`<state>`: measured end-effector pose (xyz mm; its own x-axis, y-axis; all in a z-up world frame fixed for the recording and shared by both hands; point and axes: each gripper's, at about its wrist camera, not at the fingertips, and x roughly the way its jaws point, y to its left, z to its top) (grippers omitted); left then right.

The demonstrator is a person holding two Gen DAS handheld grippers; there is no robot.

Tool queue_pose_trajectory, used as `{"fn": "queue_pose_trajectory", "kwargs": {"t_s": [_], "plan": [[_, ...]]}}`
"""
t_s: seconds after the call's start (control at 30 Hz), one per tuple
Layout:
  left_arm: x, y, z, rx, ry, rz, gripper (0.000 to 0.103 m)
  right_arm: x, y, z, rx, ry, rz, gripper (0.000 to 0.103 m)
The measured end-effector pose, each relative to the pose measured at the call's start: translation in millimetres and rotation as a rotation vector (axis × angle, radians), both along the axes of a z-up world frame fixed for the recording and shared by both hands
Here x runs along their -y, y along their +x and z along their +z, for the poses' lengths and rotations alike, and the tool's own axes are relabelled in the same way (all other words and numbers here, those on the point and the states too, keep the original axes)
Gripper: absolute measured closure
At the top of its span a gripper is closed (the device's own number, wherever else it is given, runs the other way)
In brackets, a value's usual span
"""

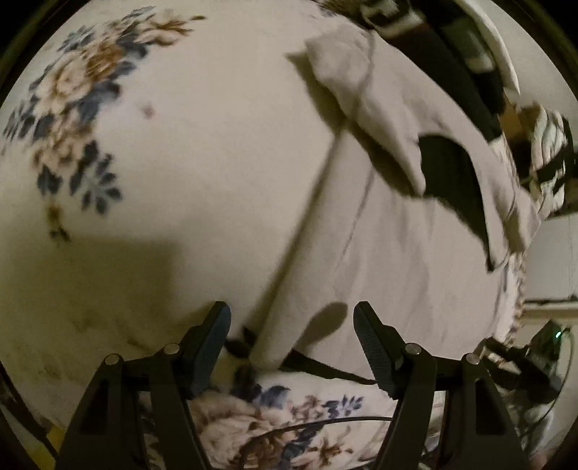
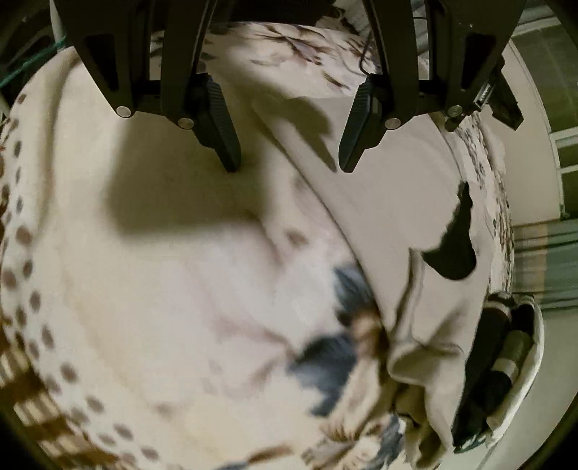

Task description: Fold small clothes

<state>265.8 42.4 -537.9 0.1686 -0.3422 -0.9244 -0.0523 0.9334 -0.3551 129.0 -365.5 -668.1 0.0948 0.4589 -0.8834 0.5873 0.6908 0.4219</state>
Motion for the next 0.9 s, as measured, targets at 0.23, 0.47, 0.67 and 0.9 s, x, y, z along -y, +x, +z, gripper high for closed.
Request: {"fn": "queue_pose_trajectory", "kwargs": {"t_s": [0.23, 0.47, 0.67, 0.9], "plan": [[17, -8, 0, 0.043, 0.055, -0.018, 0.088, -18, -6, -17, -0.019, 0.075, 0.065, 0.044], [9, -17, 20, 0.08, -0.011, 0.044, 0.098, -36, 1, -12, 0.022, 0.141, 0.017, 0.096], [-5, -8, 52, 0.122, -0.101, 0.141, 0.099, -24, 8, 20, 0.079, 0.192, -0.011, 0.097], [-18, 19, 88, 0.165, -0.214, 0.209, 0.099, -10, 37, 62, 0.164, 0.23, -0.022, 0.097]]}}
